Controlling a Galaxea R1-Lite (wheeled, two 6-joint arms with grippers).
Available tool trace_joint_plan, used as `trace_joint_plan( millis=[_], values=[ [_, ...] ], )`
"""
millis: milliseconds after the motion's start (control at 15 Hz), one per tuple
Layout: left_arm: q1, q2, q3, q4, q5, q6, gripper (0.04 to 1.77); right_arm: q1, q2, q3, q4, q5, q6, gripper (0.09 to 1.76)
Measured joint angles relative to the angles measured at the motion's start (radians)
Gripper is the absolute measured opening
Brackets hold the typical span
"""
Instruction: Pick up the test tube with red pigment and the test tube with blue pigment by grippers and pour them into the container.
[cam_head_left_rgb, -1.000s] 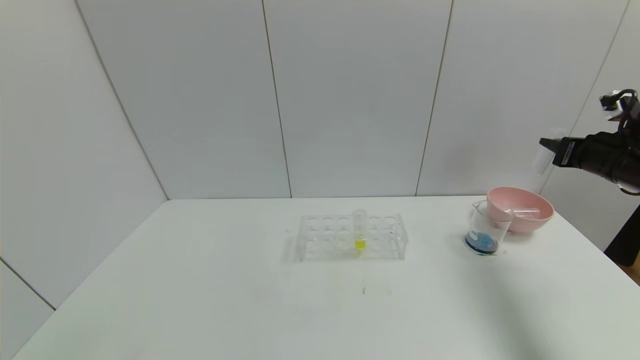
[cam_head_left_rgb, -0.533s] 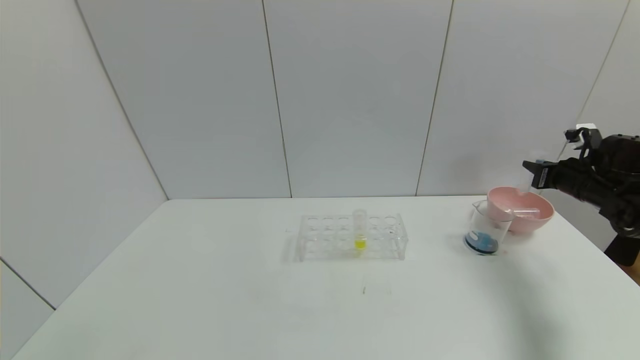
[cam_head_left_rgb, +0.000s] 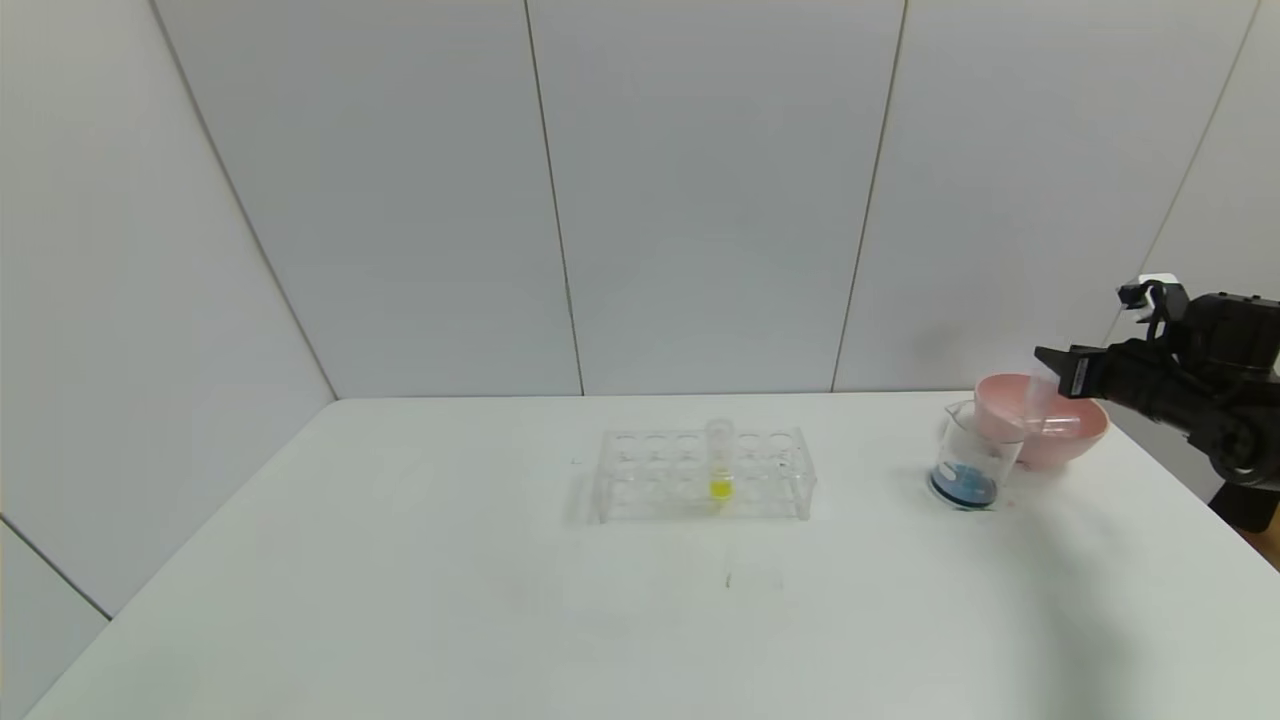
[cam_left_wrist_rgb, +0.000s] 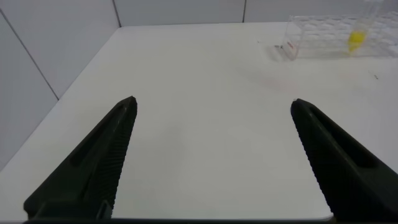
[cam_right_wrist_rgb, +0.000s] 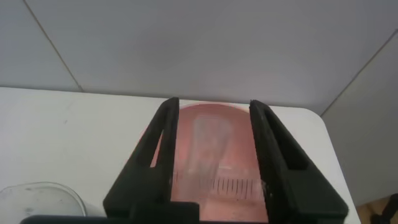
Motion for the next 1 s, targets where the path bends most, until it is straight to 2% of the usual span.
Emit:
trace_joint_plan(
  millis=[200, 400, 533, 800, 1000],
  values=[
    [0.0, 0.0, 0.0, 0.0, 0.0, 0.0, 1.76, 0.0, -0.003, -0.007, 0.0, 0.001, 0.006, 1.14],
    [0.0, 0.0, 0.0, 0.0, 0.0, 0.0, 1.76, 0.029, -0.016, -0.012, 0.001, -0.006, 0.008, 1.33],
    [0.0, 0.0, 0.0, 0.0, 0.0, 0.0, 1.76, 0.077, -0.032, -0.01, 0.006, -0.015, 0.009, 1.41],
    [0.0, 0.0, 0.0, 0.0, 0.0, 0.0, 1.76, 0.229, -0.081, 0.005, 0.028, -0.15, 0.062, 1.53],
    [0.0, 0.0, 0.0, 0.0, 0.0, 0.0, 1.76, 0.311, -0.155, 0.066, 0.025, -0.171, 0.07, 1.59]
  ],
)
